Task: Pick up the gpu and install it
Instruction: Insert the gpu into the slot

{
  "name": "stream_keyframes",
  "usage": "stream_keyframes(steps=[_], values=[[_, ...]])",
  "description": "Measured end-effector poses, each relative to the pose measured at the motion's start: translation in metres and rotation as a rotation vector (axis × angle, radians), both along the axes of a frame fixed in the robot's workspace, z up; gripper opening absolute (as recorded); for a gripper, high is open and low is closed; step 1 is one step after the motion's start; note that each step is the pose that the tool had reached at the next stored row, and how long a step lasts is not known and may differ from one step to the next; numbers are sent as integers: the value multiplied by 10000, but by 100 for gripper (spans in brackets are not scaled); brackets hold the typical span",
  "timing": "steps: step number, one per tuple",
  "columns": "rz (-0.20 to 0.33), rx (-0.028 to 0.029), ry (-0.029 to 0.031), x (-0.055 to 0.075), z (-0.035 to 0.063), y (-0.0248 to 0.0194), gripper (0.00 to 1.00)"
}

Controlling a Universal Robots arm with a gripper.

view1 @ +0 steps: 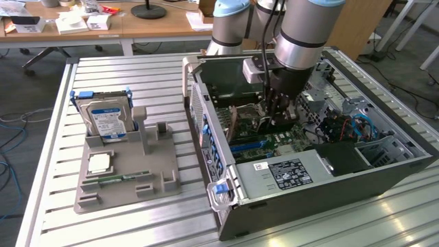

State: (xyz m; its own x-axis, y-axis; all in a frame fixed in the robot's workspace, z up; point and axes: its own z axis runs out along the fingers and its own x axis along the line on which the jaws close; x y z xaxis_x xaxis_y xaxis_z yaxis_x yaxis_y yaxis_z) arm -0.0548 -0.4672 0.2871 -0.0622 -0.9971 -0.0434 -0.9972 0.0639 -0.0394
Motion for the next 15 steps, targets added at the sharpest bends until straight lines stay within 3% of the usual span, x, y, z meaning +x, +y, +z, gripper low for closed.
stream_keyframes(steps=[15], values=[[-1,-1,0,-36,-7,0,26]])
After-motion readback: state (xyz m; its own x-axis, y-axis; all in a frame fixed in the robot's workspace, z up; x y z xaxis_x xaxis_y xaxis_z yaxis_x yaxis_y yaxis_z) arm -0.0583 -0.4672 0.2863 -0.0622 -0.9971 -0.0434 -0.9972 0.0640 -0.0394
